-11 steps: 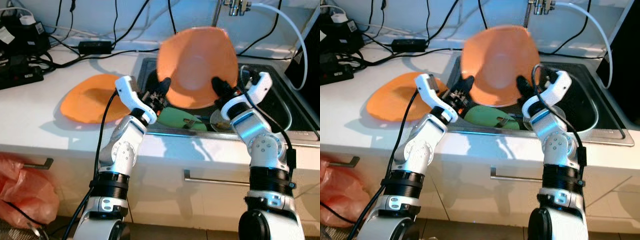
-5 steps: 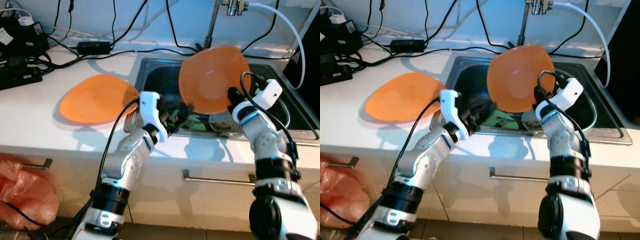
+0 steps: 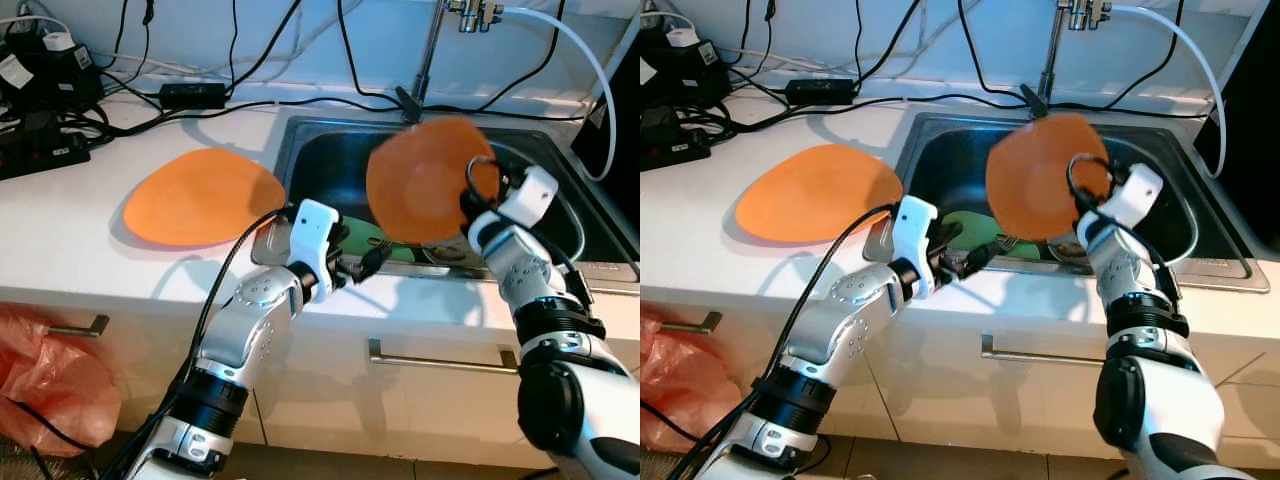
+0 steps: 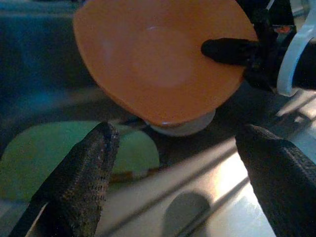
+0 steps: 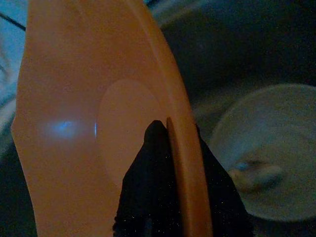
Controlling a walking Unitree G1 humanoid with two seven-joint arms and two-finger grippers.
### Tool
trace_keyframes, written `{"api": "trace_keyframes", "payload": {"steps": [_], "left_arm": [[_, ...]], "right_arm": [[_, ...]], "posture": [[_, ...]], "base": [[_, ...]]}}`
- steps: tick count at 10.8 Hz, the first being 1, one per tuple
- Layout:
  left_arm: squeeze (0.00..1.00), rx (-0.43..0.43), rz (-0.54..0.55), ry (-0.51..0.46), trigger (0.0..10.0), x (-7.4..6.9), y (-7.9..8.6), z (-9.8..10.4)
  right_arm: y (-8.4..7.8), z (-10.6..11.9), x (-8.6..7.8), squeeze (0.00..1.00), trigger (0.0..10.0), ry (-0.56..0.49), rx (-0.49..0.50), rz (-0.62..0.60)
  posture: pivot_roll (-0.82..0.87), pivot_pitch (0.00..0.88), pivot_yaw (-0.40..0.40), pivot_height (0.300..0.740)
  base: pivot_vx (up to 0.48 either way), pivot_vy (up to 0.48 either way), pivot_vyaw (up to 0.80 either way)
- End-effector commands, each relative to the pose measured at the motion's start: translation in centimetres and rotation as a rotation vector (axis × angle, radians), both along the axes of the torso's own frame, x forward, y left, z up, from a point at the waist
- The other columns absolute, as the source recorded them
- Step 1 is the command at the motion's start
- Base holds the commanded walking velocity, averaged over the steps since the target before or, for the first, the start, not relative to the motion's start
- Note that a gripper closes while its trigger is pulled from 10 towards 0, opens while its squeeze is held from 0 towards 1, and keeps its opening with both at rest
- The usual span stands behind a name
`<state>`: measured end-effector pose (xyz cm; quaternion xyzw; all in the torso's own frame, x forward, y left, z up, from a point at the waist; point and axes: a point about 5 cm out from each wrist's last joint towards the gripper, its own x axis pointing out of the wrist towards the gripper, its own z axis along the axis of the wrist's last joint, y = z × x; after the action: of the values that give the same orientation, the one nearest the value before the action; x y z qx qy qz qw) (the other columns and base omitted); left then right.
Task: Kitchen organization
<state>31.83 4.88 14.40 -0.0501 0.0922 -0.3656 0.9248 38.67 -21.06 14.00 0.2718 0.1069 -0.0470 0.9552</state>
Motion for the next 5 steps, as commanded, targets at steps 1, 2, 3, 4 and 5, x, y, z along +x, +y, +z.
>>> {"api": "trace_keyframes", "payload": {"steps": [1, 2, 3, 4, 5], "left_arm": [[1.0, 0.027, -0.018, -0.001, 10.0, -0.2, -0.2, 0.0], [1.0, 0.075, -0.03, 0.006, 10.0, -0.3, -0.1, -0.3], [1.0, 0.097, -0.035, 0.012, 10.0, -0.3, 0.0, -0.4], [0.85, 0.13, -0.039, 0.014, 10.0, -0.3, 0.2, -0.5], [0.81, 0.141, -0.039, 0.015, 10.0, -0.3, 0.3, -0.6]], "right_arm": [[-0.2, 1.2, 0.5, 0.0, 0.0, -0.045, -0.028, 0.004], [-0.5, 0.3, 0.3, 0.0, 0.0, -0.016, -0.056, 0.001], [-0.8, -0.1, 0.2, 0.0, 0.0, 0.0, -0.076, -0.009], [-0.9, -0.5, 0.0, 0.0, 0.5, 0.015, -0.096, -0.011], [-1.0, -0.6, 0.0, 0.0, 0.7, 0.02, -0.106, -0.011]], "posture": [[0.04, 0.0, -0.008, 0.74], [0.04, 0.0, -0.004, 0.74], [0.04, 0.0, -0.004, 0.74], [0.05, 0.0, -0.005, 0.74], [0.05, 0.0, -0.005, 0.74]], "base": [[0.0, 0.0, 0.0], [0.0, 0.0, 0.0], [0.0, 0.0, 0.0], [0.0, 0.0, 0.0], [0.0, 0.0, 0.0]]}}
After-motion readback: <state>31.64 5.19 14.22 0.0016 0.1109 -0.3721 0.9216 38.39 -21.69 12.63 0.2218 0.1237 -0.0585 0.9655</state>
